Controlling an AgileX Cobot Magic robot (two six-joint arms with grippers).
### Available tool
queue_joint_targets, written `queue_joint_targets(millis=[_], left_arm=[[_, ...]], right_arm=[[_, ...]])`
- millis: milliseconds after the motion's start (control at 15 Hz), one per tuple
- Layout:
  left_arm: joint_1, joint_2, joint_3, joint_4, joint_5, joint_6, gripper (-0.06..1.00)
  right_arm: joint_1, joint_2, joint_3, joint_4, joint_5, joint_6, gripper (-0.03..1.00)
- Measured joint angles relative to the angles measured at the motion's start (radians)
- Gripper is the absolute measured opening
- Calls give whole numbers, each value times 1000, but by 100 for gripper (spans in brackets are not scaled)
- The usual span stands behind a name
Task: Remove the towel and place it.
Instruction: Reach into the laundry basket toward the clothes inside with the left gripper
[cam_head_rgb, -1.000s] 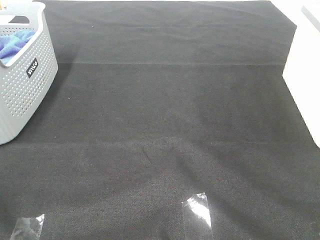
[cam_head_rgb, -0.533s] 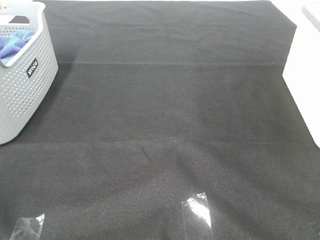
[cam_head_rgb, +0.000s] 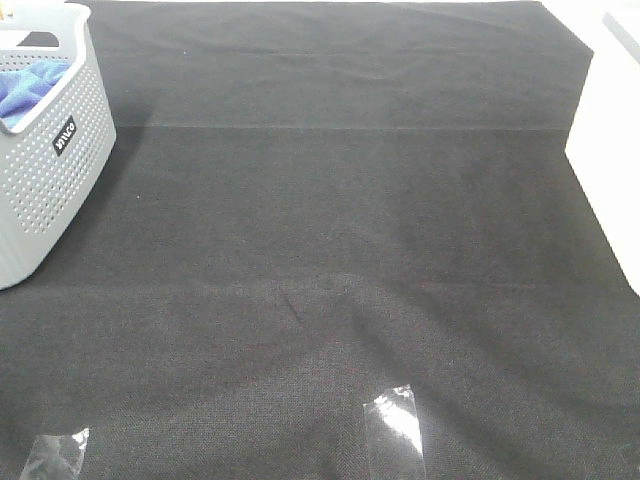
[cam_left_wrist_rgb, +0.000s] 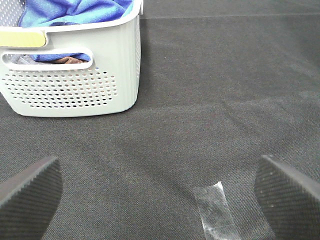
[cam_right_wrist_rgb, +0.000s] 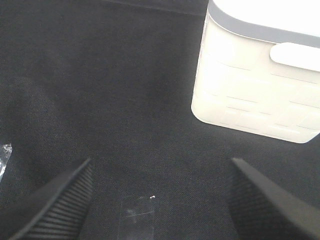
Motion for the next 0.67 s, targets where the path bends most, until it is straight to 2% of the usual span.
queue_joint_targets(millis=[133, 333, 533, 667], left_arm=[[0, 74, -44, -1, 6, 0, 99], [0, 336, -222, 10, 42, 13, 99], [0, 665, -473, 41, 139, 177, 99], [-3, 841, -620, 63, 160, 285, 99]], right_arm=[[0, 0, 0, 0, 0, 0, 70], [0, 0, 0, 0, 0, 0, 70], [0, 0, 0, 0, 0, 0, 70], [0, 0, 0, 0, 0, 0, 70]])
